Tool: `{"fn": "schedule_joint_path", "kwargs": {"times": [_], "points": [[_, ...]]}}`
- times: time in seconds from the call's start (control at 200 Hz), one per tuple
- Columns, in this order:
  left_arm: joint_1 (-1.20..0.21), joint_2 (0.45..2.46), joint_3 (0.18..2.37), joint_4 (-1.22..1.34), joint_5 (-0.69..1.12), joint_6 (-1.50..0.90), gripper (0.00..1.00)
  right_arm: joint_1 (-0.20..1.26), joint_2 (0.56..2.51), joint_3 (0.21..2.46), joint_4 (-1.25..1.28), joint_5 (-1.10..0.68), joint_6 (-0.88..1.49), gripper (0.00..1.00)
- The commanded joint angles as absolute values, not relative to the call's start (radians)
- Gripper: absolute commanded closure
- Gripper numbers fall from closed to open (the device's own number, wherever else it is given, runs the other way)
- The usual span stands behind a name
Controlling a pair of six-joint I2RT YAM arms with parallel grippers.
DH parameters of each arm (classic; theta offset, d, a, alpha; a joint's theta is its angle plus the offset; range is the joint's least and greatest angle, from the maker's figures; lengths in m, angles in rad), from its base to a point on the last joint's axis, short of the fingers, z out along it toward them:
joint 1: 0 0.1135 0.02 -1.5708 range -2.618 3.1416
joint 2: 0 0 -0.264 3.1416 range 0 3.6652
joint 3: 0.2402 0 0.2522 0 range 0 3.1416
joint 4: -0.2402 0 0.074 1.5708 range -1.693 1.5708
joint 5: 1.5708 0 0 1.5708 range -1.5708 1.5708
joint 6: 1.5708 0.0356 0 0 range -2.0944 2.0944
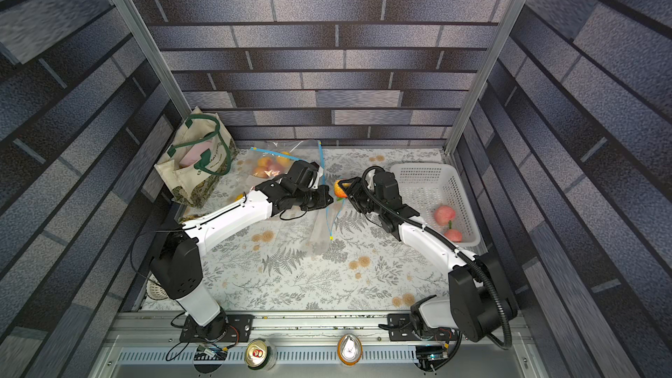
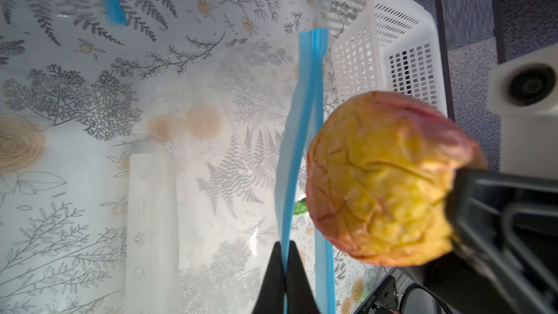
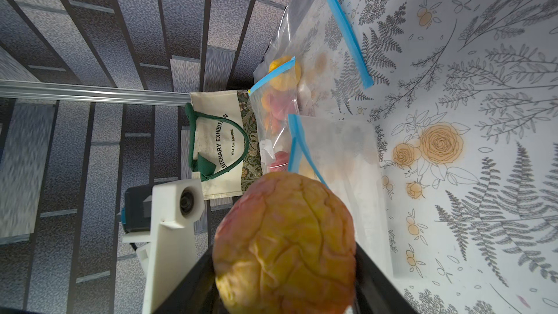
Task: Place the peach in a zip-top bag and seal the zipper
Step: Place the peach in the zipper food storage bag.
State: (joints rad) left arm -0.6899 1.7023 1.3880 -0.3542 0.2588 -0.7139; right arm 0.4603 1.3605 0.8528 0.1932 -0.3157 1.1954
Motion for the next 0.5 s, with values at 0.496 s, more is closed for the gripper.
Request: {"fn": "schedule_joint_path", "kwargs": {"times": [0.496], "points": [[-0.68,1.594,1.364,-0.349,0.18,-0.713,1.0,0.527,1.363,0.808,0.016,-0.261,1.139,0.4]]}}
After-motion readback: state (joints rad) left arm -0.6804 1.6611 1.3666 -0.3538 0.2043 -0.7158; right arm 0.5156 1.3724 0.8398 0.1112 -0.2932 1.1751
